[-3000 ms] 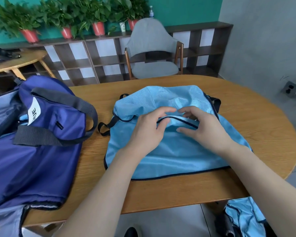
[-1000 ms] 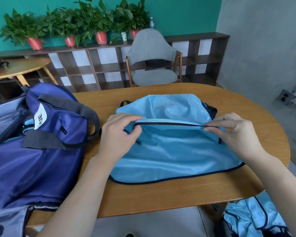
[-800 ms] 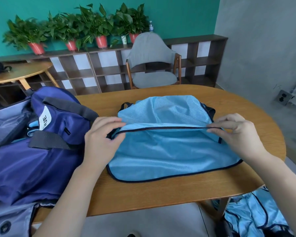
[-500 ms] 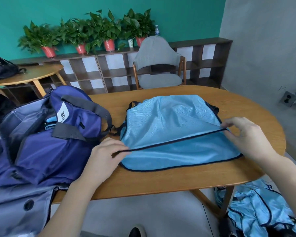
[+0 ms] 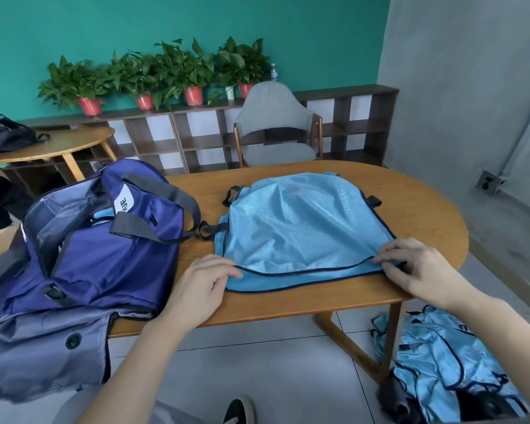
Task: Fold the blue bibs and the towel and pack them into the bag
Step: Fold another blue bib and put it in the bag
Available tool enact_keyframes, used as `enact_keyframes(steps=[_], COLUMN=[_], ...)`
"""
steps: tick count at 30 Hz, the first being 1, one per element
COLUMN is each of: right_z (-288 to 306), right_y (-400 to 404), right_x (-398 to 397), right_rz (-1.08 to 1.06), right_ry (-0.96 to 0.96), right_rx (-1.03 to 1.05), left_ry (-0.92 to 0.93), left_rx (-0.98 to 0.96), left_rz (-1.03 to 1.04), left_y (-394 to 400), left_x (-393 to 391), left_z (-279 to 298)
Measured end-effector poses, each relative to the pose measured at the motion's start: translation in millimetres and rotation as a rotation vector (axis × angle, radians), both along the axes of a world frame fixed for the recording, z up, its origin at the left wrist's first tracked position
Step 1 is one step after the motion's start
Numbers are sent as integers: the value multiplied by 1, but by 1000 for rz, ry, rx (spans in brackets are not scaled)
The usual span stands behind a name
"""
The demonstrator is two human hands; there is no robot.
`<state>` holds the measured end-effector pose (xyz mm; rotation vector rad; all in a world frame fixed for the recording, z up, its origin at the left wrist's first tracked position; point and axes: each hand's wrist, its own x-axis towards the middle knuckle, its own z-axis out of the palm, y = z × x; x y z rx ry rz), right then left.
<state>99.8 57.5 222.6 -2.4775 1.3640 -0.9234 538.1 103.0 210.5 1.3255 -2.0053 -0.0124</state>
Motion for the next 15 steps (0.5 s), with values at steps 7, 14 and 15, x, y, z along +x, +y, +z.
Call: enact_keyframes(steps=[7, 14, 15], right_z=[2, -1, -4], right_y=[16, 32, 34], right_x=[-2, -4, -4], right_rz=[26, 4, 11], right_ry=[253, 280, 254], right_rx=[61, -41, -53], left_ry=[-207, -179, -136], left_rx=[95, 192, 188], left_rz=[2, 68, 80], left_y=[23, 44, 48], left_x=[-13, -1, 1], left_z=[-4, -9, -10])
